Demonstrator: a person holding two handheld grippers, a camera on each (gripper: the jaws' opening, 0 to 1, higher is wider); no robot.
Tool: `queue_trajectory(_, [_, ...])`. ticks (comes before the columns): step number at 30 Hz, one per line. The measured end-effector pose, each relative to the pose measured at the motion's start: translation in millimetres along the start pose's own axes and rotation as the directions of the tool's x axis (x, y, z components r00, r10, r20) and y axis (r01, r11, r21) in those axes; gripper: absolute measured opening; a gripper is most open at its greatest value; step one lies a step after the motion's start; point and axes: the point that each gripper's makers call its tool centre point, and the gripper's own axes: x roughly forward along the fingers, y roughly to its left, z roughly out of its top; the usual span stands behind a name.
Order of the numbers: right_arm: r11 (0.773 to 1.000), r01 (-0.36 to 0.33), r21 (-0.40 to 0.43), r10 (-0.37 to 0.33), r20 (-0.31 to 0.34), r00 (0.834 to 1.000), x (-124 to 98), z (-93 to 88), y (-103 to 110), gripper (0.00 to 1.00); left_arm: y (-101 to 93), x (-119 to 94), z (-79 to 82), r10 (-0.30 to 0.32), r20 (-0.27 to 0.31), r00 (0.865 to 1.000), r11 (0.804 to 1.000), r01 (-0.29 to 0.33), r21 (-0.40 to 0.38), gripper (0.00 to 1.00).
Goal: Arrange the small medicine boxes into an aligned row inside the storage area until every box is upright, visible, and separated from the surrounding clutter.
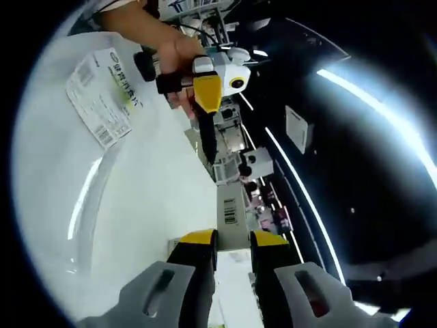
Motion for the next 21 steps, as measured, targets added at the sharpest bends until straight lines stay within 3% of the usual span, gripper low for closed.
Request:
queue_trajectory(10, [0.999,0.018,-0.039,-0.016,0.041,0.999,-1.9,14.6,-2.9,0.17,-17.1,15.9,1.1,-0.056,-0.004,0.998,0.998,0.056,-0.029,1.00])
queue_trajectory(14, [0.997,0.035,-0.066,-0.031,0.055,0.998,-3.1,20.5,-4.9,0.17,-23.0,23.3,3.4,-0.106,0.013,0.994,0.986,0.107,-0.128,0.99])
queue_trajectory(21, [0.996,0.047,-0.078,-0.042,0.068,0.997,-3.7,24.4,-5.6,0.18,-21.7,31.7,5.7,-0.134,0.046,0.990,0.955,0.141,-0.262,0.99])
